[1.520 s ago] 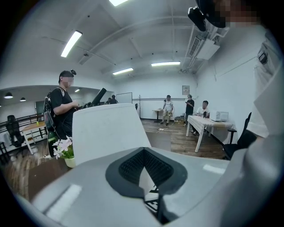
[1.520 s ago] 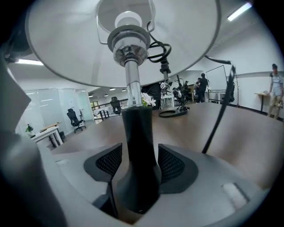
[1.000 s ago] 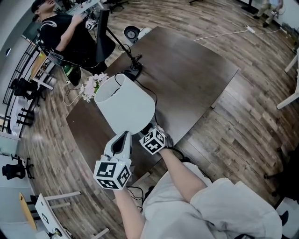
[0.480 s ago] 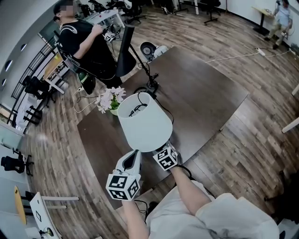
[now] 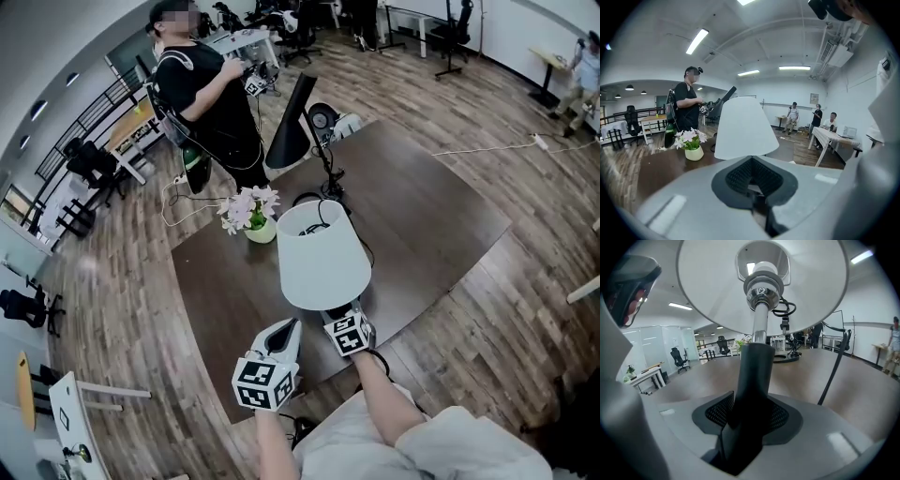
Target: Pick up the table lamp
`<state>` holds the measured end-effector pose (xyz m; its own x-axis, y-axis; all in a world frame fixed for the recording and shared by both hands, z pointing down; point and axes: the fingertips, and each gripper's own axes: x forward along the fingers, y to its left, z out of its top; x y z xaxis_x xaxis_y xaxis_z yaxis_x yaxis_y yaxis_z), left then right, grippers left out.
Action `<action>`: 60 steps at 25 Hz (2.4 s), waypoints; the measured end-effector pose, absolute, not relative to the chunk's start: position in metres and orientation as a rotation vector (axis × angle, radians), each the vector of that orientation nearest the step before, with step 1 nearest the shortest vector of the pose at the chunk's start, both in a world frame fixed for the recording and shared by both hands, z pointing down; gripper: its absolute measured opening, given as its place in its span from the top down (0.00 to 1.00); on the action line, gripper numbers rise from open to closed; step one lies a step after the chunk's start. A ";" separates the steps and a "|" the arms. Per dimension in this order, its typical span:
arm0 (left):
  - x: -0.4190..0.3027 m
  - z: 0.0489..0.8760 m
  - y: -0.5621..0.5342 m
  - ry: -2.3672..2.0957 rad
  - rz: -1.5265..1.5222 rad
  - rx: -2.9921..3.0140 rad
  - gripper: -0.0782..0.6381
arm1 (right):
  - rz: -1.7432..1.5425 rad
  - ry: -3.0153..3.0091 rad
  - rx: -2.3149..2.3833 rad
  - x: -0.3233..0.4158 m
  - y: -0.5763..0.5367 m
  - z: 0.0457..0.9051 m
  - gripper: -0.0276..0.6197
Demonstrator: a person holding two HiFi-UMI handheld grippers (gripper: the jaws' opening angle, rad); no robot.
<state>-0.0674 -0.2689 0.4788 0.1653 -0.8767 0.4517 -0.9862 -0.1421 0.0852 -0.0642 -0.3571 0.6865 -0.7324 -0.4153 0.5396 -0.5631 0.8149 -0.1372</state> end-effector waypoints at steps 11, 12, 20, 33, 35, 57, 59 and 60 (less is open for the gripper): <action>-0.073 0.474 -0.259 -1.717 0.409 2.058 0.89 | 0.413 -2.459 0.747 -0.040 -0.343 0.677 0.63; -0.073 0.477 -0.258 -1.706 0.407 2.056 0.89 | 0.410 -2.454 0.749 -0.036 -0.341 0.676 0.63; -0.079 0.501 -0.246 -1.602 0.396 2.079 0.89 | 0.468 -2.446 0.884 -0.023 -0.331 0.651 0.63; -0.114 0.514 -0.186 -1.457 0.457 2.169 0.89 | 0.627 -2.478 1.001 -0.032 -0.272 0.597 0.63; -0.120 0.516 -0.180 -1.459 0.475 2.183 0.89 | 0.617 -2.469 1.015 -0.036 -0.262 0.593 0.63; -0.129 0.549 -0.104 -1.248 0.525 2.308 0.89 | 0.625 -2.421 1.135 -0.051 -0.139 0.587 0.63; -0.130 0.549 -0.104 -1.249 0.525 2.311 0.89 | 0.615 -2.418 1.138 -0.050 -0.137 0.585 0.63; -0.131 0.548 -0.104 -1.252 0.523 2.311 0.89 | 0.611 -2.419 1.138 -0.049 -0.137 0.584 0.63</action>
